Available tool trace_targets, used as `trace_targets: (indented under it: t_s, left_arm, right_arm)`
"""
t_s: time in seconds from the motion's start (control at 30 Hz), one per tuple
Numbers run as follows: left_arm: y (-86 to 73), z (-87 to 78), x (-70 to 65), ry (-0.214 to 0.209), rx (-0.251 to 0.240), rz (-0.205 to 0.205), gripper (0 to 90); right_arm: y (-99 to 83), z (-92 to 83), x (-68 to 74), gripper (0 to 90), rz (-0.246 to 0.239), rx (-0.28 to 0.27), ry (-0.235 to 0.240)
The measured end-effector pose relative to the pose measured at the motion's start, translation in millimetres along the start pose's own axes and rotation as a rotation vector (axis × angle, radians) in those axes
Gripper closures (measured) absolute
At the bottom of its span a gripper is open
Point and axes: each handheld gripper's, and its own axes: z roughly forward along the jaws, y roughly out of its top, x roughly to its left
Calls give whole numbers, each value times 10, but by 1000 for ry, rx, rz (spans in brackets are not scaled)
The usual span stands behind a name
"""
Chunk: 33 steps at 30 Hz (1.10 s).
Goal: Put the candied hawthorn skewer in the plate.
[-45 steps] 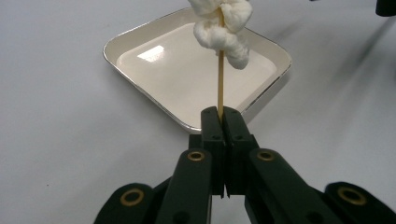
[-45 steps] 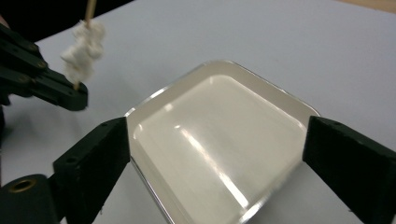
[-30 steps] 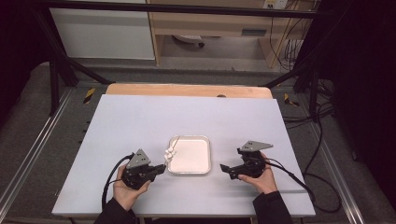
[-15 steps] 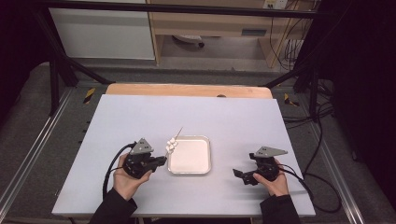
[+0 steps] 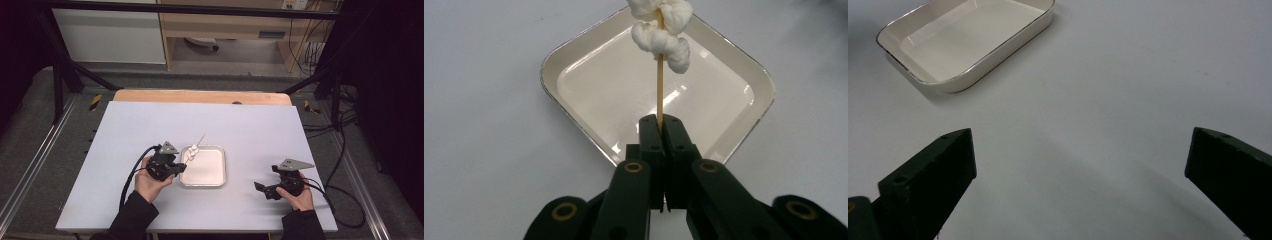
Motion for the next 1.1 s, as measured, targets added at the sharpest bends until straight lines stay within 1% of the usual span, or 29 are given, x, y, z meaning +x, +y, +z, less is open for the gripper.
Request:
trace_targets:
  t_s: [0.1, 0.23, 0.37, 0.43, 0.53, 0.57, 0.67, 0.7, 0.9, 1.1]
  left_arm:
    - [12, 73, -10, 9, 25, -5, 889]
    - [17, 151, -36, 22, 65, 1, 889]
    - [12, 224, -80, 39, 103, 4, 889]
    - [9, 254, -94, 36, 119, 3, 889]
    - [9, 294, -116, 45, 146, 7, 888]
    - [8, 305, -119, 41, 150, 8, 888]
    - [11, 331, -140, 49, 162, 9, 888]
    - [13, 337, -146, 47, 164, 8, 888]
    - [9, 393, -180, 61, 196, 25, 887]
    - [12, 402, -190, 65, 203, 28, 882]
  right_arm:
    - [-3, 2, -5, 6, 3, -1, 2]
    - [-13, 8, -5, 6, 9, 8, 2]
    - [-16, 18, -5, 6, 5, 10, 3]
    - [-18, 25, -6, 6, 4, 11, 4]
    - [-22, 27, -1, 6, 6, 14, 3]
    - [-22, 27, -1, 6, 5, 13, 4]
    - [-21, 26, -5, 6, 1, 11, 4]
    - [-23, 28, 0, 6, 7, 14, 4]
    - [-27, 39, -2, 6, 0, 18, 3]
    - [-31, 43, 2, 6, 2, 25, 7]
